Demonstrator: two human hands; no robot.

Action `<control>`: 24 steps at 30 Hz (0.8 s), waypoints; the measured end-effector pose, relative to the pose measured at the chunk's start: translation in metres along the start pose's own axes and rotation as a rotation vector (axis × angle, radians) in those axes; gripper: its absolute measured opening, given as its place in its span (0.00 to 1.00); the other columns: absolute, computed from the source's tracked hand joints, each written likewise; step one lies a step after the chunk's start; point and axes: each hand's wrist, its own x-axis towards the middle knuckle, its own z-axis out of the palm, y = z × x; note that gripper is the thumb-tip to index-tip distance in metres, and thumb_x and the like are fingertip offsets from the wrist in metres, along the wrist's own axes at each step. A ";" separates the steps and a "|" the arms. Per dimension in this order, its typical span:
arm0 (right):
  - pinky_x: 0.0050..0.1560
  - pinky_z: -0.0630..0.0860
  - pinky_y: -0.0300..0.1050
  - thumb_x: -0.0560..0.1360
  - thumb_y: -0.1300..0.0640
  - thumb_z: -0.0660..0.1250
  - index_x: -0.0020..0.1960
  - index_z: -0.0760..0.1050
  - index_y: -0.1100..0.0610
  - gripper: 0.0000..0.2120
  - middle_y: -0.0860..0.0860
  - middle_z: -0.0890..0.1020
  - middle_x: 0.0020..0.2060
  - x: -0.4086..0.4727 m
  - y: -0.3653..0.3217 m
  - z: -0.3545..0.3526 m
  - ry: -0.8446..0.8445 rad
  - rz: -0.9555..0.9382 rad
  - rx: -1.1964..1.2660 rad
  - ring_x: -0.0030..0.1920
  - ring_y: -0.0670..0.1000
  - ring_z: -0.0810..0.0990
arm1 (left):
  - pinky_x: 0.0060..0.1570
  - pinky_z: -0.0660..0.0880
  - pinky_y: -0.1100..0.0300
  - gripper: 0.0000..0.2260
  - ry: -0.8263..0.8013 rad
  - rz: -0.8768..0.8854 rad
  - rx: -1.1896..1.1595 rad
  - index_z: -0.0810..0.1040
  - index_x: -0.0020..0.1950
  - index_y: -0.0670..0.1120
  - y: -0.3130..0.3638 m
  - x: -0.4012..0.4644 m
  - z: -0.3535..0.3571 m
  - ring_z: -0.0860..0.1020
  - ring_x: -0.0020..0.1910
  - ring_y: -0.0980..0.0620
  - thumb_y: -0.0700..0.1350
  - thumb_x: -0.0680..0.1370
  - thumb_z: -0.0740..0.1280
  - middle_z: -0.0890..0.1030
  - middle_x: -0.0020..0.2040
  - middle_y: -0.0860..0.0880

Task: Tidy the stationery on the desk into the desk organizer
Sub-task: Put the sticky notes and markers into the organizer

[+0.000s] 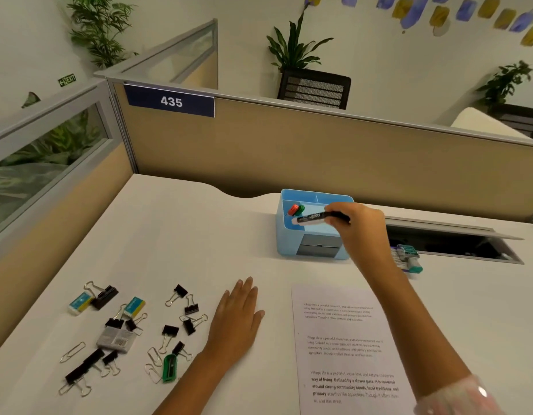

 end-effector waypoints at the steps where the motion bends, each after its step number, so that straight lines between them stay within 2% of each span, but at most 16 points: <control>1: 0.48 0.74 0.39 0.76 0.59 0.66 0.57 0.80 0.59 0.11 0.56 0.84 0.52 0.007 -0.001 0.004 -0.020 -0.012 -0.038 0.48 0.53 0.81 | 0.73 0.47 0.52 0.24 0.027 0.004 0.030 0.58 0.75 0.44 0.002 -0.002 0.001 0.54 0.76 0.48 0.53 0.82 0.51 0.55 0.77 0.47; 3: 0.52 0.76 0.44 0.77 0.58 0.64 0.58 0.79 0.58 0.11 0.56 0.83 0.53 0.017 -0.003 0.013 -0.094 -0.027 -0.118 0.50 0.54 0.81 | 0.68 0.60 0.47 0.22 0.084 0.012 0.085 0.68 0.70 0.43 0.005 -0.005 0.000 0.66 0.71 0.47 0.52 0.80 0.52 0.66 0.73 0.46; 4: 0.53 0.77 0.45 0.78 0.57 0.64 0.58 0.78 0.58 0.11 0.56 0.83 0.54 0.021 -0.006 0.019 -0.134 -0.029 -0.148 0.51 0.54 0.80 | 0.67 0.63 0.47 0.22 0.111 0.014 0.105 0.70 0.69 0.43 0.004 -0.006 0.002 0.67 0.70 0.47 0.52 0.80 0.52 0.68 0.71 0.46; 8: 0.58 0.74 0.45 0.77 0.55 0.63 0.64 0.73 0.56 0.15 0.55 0.79 0.59 0.038 -0.013 0.052 -0.353 0.036 -0.284 0.56 0.54 0.78 | 0.71 0.50 0.46 0.23 0.113 0.010 0.059 0.61 0.74 0.44 -0.001 -0.004 0.010 0.57 0.75 0.49 0.53 0.81 0.50 0.59 0.75 0.48; 11: 0.62 0.71 0.46 0.77 0.52 0.64 0.64 0.70 0.55 0.17 0.54 0.77 0.58 0.050 -0.010 0.076 -0.486 0.153 -0.306 0.56 0.54 0.76 | 0.72 0.50 0.48 0.23 0.111 0.011 0.078 0.61 0.74 0.45 0.000 -0.005 0.009 0.56 0.75 0.50 0.52 0.81 0.50 0.57 0.76 0.48; 13: 0.62 0.72 0.48 0.77 0.52 0.65 0.63 0.70 0.54 0.16 0.53 0.77 0.55 0.054 -0.007 0.088 -0.510 0.176 -0.322 0.55 0.54 0.75 | 0.73 0.50 0.49 0.23 0.116 0.011 0.081 0.61 0.74 0.45 -0.001 -0.005 0.008 0.56 0.75 0.50 0.52 0.81 0.50 0.57 0.76 0.49; 15: 0.61 0.73 0.49 0.76 0.55 0.66 0.61 0.72 0.54 0.14 0.53 0.77 0.56 0.054 -0.004 0.096 -0.474 0.135 -0.334 0.54 0.54 0.76 | 0.72 0.52 0.48 0.23 0.133 0.016 0.087 0.62 0.73 0.44 0.000 -0.005 0.008 0.57 0.75 0.49 0.52 0.81 0.51 0.59 0.75 0.48; 19: 0.61 0.73 0.46 0.75 0.53 0.67 0.64 0.71 0.52 0.18 0.54 0.77 0.58 0.051 -0.003 0.096 -0.458 0.100 -0.359 0.56 0.54 0.77 | 0.73 0.49 0.49 0.23 0.123 0.018 0.077 0.60 0.74 0.45 0.000 -0.005 0.007 0.54 0.75 0.50 0.52 0.81 0.49 0.57 0.76 0.48; 22: 0.61 0.73 0.47 0.76 0.54 0.66 0.64 0.72 0.52 0.17 0.54 0.78 0.59 0.040 -0.006 0.088 -0.302 0.078 -0.241 0.57 0.55 0.77 | 0.73 0.49 0.50 0.23 0.123 0.025 0.064 0.60 0.74 0.45 0.000 -0.006 0.007 0.55 0.75 0.50 0.52 0.81 0.49 0.57 0.76 0.48; 24: 0.59 0.73 0.46 0.74 0.55 0.68 0.61 0.75 0.54 0.16 0.54 0.80 0.58 0.022 -0.010 0.082 -0.092 0.075 -0.078 0.57 0.54 0.77 | 0.72 0.53 0.50 0.22 0.127 0.030 0.066 0.62 0.73 0.44 -0.001 -0.007 0.007 0.58 0.74 0.50 0.51 0.81 0.51 0.60 0.75 0.48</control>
